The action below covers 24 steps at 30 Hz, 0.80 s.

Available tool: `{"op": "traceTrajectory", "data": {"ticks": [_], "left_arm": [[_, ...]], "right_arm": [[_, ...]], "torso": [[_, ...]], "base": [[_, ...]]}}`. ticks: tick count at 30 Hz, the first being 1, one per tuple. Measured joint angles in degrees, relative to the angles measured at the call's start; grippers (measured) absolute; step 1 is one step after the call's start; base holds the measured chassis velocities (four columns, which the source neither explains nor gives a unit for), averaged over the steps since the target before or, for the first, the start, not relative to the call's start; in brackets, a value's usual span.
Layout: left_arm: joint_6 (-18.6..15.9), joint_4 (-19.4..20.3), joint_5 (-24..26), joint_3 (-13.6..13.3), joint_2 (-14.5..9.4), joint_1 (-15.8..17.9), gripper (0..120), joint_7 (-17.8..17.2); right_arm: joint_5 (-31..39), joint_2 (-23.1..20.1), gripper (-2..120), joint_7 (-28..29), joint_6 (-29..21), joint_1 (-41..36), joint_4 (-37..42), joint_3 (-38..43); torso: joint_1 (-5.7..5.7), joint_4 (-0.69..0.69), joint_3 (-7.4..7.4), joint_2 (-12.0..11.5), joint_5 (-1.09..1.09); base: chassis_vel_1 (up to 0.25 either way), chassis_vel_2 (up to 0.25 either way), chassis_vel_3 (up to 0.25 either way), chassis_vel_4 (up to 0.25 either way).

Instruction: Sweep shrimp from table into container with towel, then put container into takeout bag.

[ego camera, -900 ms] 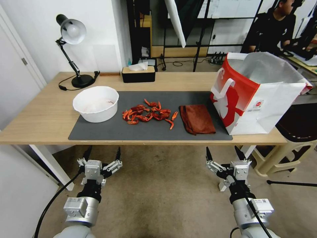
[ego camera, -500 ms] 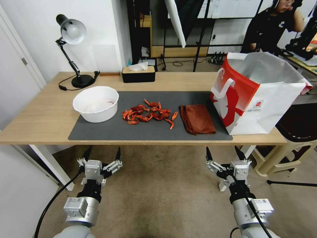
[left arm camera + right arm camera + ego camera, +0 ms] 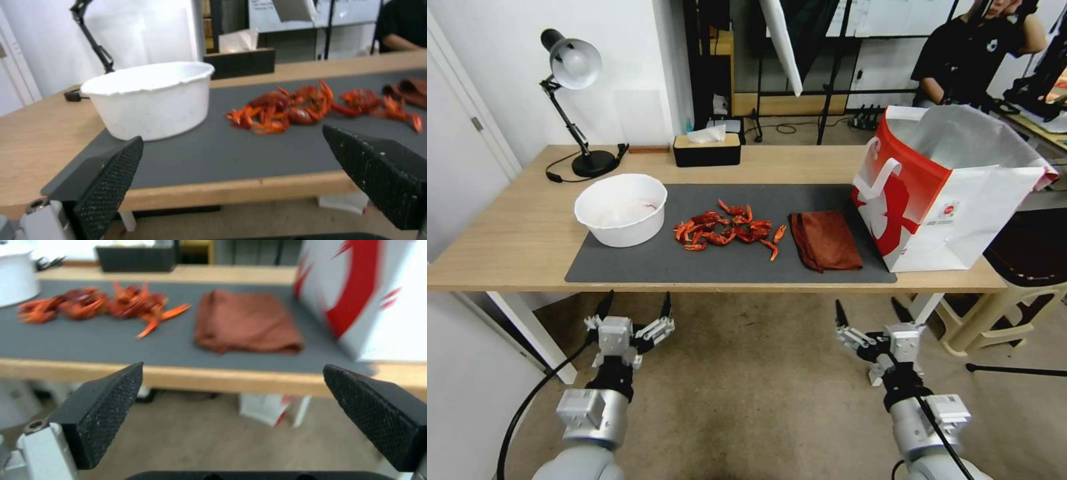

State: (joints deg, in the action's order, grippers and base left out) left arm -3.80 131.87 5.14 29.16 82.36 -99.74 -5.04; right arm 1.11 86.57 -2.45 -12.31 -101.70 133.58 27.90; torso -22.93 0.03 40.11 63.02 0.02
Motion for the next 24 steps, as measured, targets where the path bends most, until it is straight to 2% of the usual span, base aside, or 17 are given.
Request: {"op": "traceTrajectory", "data": {"ticks": [1,2,4,5,6,8,9,12,24], "left_arm": [[-1.3,0.0,1.7,-0.9,-1.0,0.9,100,-1.6],[-1.3,0.0,1.7,-0.9,-1.0,0.9,100,-1.6],[-5.2,0.2,6.8,-3.3,-4.1,3.8,100,-6.8],[-6.4,0.3,8.3,-4.1,-5.0,4.7,100,-8.3],[-6.4,0.3,8.3,-4.1,-5.0,4.7,100,-8.3],[-9.6,0.5,12.6,-6.2,-7.7,7.1,100,-12.6],[-9.7,0.6,13.3,-6.7,-8.3,7.5,100,-13.5],[-9.6,0.6,13.5,-7.0,-8.7,7.5,100,-14.0],[-8.5,-0.1,13.1,-7.2,-8.6,6.9,100,-13.5]], "right_arm": [[0.2,0.2,100,-0.6,-1.7,0.4,0.5,-0.6],[0.2,0.2,100,-0.6,-1.7,0.4,0.5,-0.6],[0.3,0.4,100,-1.2,-2.9,1.3,1.5,-0.9],[0.3,0.4,100,-1.3,-3.0,1.4,1.6,-0.9],[0.3,0.4,100,-1.3,-3.0,1.4,1.6,-0.9],[0.3,0.5,100,-1.3,-3.0,1.5,2.0,-0.9],[0.3,0.5,100,-1.3,-3.0,1.5,2.1,-0.9],[0.2,0.5,100,-1.1,-3.0,1.5,2.3,-0.8],[-0.1,0.7,100,-0.6,-2.8,1.3,2.1,-0.3]], "torso": [[0.01,-0.02,0.0,0.0,-0.02],[0.01,-0.02,0.0,0.0,-0.02],[0.0,-0.04,0.0,0.0,-0.04],[-0.01,-0.03,0.0,0.0,-0.03],[-0.01,-0.03,0.0,0.0,-0.03],[0.0,-0.06,0.0,0.0,-0.02],[0.0,-0.07,0.0,0.0,-0.03],[0.0,-0.02,0.0,0.0,-0.02],[0.0,-0.03,-0.01,0.0,-0.02]], "base": [[0.0,0.0,0.0,0.0],[0.0,0.0,0.0,0.0],[0.0,0.0,0.0,0.0],[0.0,0.0,0.0,0.0],[0.0,0.0,0.0,0.0],[0.0,0.0,0.0,0.0],[0.0,0.0,0.0,0.0],[0.0,0.0,0.0,0.0],[0.0,0.0,0.0,0.0]]}}
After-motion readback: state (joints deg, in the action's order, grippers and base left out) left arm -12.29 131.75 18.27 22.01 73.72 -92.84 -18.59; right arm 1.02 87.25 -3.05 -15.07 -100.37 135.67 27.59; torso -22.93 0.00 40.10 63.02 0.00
